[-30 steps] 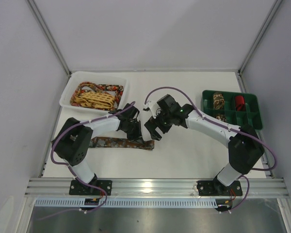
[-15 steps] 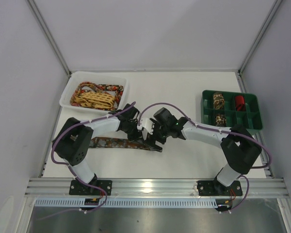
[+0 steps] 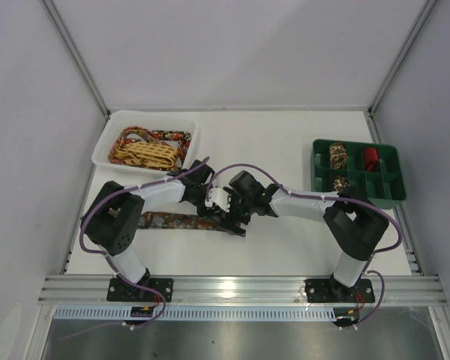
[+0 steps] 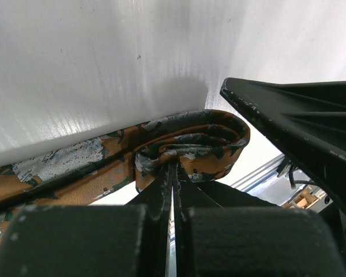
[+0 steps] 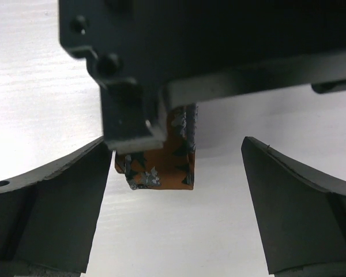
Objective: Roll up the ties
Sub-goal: Roll the tie
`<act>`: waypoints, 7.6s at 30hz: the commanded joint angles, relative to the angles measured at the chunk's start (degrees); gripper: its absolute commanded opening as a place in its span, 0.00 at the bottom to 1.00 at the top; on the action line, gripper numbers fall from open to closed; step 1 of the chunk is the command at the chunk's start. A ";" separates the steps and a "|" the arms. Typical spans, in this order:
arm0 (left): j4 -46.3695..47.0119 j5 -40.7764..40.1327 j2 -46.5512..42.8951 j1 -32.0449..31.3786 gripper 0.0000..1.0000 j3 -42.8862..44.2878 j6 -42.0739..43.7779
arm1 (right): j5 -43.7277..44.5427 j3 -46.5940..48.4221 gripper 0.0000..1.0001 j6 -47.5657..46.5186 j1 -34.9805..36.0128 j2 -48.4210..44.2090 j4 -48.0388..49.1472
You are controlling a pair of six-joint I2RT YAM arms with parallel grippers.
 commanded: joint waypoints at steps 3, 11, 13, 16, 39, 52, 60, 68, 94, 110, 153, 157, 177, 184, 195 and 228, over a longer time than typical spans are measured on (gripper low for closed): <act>0.84 1.29 0.18 0.98 0.01 0.32 2.00 | 3.46 0.77 0.98 -0.60 1.64 1.00 4.19; 0.32 2.00 0.35 0.98 0.00 1.11 2.52 | 6.71 -0.46 0.94 -0.77 2.87 1.88 4.02; 0.23 2.00 0.18 1.07 0.01 1.28 2.61 | 7.77 -1.86 0.93 -0.51 2.78 1.62 4.46; 0.66 2.52 0.00 1.07 0.00 1.02 2.44 | 9.00 -3.62 0.92 -0.51 2.87 1.00 5.43; -0.39 3.23 -0.44 1.60 0.01 3.66 2.44 | 9.71 -2.75 0.29 0.63 2.87 1.79 3.58; -0.92 3.31 0.17 1.95 0.01 5.77 2.44 | 8.83 -2.05 0.72 -0.51 0.68 1.44 3.14; -0.92 2.87 0.70 1.86 0.01 5.07 2.79 | 11.28 -3.89 0.75 4.32 0.85 -3.12 4.55; -0.83 3.14 1.41 1.95 0.01 4.71 3.05 | 19.72 -6.00 0.93 21.77 -1.87 -16.90 2.98; -5.93 -0.20 4.83 2.21 0.01 8.14 5.69 | -4.00 -13.99 0.68 82.99 -11.81 -5.68 17.08; -6.19 0.24 5.19 2.21 0.00 8.32 5.95 | -6.73 -10.31 0.64 76.22 -12.07 3.72 18.88; -2.68 2.00 8.61 -5.17 0.01 10.69 0.33 | -1.54 4.28 0.28 71.03 -10.31 -1.28 -20.06; -1.97 1.56 8.26 -5.78 0.01 9.72 -0.20 | -0.05 6.39 0.28 70.69 -9.79 -1.37 -22.08; -4.08 -6.07 3.43 -6.22 0.00 3.13 1.30 | 1.36 18.25 0.36 71.47 -1.35 7.41 -26.21; -5.05 -10.75 -1.23 -4.39 0.01 1.46 2.00 | 3.98 19.57 0.34 72.26 1.20 9.35 -28.14; -8.30 -13.56 -8.70 -0.16 0.00 -2.65 4.20 | 5.84 22.82 0.34 71.47 2.61 11.28 -30.78; -4.70 -12.77 -8.87 2.30 0.01 -8.03 5.25 | -6.01 17.56 0.54 77.44 5.77 14.45 -10.51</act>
